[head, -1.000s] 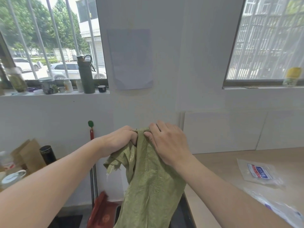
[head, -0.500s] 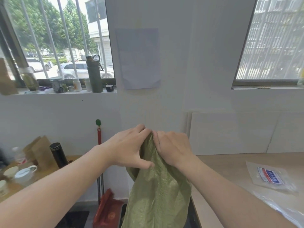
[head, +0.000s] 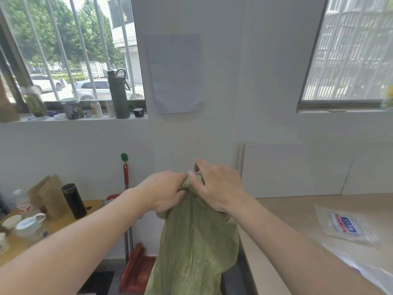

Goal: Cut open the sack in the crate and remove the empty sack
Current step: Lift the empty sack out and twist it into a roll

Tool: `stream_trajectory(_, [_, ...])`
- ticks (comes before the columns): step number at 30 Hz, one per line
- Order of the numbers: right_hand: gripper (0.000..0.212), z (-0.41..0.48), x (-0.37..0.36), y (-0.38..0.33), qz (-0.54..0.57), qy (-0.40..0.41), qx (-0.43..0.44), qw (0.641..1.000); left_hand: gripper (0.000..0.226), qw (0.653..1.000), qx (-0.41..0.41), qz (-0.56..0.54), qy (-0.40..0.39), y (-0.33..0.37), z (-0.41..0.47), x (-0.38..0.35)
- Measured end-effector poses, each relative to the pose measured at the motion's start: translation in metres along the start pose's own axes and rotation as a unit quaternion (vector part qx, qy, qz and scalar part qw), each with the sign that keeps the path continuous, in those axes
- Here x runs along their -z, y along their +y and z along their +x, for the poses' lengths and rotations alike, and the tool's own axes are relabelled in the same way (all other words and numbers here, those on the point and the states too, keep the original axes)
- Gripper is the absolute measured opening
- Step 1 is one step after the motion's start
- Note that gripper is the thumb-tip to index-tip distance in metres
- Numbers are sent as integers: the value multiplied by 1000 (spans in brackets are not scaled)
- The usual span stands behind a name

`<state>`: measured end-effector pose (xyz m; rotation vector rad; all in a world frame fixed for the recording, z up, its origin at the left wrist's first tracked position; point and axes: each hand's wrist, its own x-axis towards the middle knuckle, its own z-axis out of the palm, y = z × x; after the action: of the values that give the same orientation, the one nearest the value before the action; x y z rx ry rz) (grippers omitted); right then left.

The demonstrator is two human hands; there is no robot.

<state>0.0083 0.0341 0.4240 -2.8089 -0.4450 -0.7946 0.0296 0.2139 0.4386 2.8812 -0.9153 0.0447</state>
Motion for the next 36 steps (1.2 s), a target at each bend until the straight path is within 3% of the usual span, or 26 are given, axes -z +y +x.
stream_trajectory(3, [57, -4, 5, 11, -88, -4, 76, 993, 14, 995, 15, -93, -22, -5, 5, 5])
stream_trajectory(6, [64, -7, 6, 15, -167, -27, 90, 981, 19, 983, 35, -176, -29, -9, 12, 11])
stream_trajectory(11, [40, 0, 1, 12, -171, 37, 45, 984, 36, 939, 20, -332, -84, -1, 12, 21])
stream_trajectory(16, [13, 2, 12, 6, -131, -25, 24, 991, 23, 966, -1, -233, -114, 5, 5, 29])
stream_trajectory(20, [10, 4, 15, -2, -87, -98, -37, 991, 42, 999, -27, -34, 3, 10, -5, 28])
stream_trajectory(24, [8, 9, 13, -3, -15, -150, -130, 980, 58, 977, -52, 169, 122, 16, -9, 11])
stream_trajectory(27, [7, 12, 12, -4, 18, -172, -150, 974, 57, 969, -29, 181, 165, 18, -7, -1])
stream_trajectory(31, [7, 10, 11, -3, 28, -182, -136, 973, 34, 969, -7, 188, 160, 15, -5, -7])
stream_trajectory(34, [7, 7, 10, 1, 6, -153, -92, 984, 28, 976, -4, 168, 137, 13, -2, -5])
stream_trajectory(36, [24, 4, 7, 5, -40, -93, -50, 994, 26, 985, 13, 123, 119, 14, 1, -3])
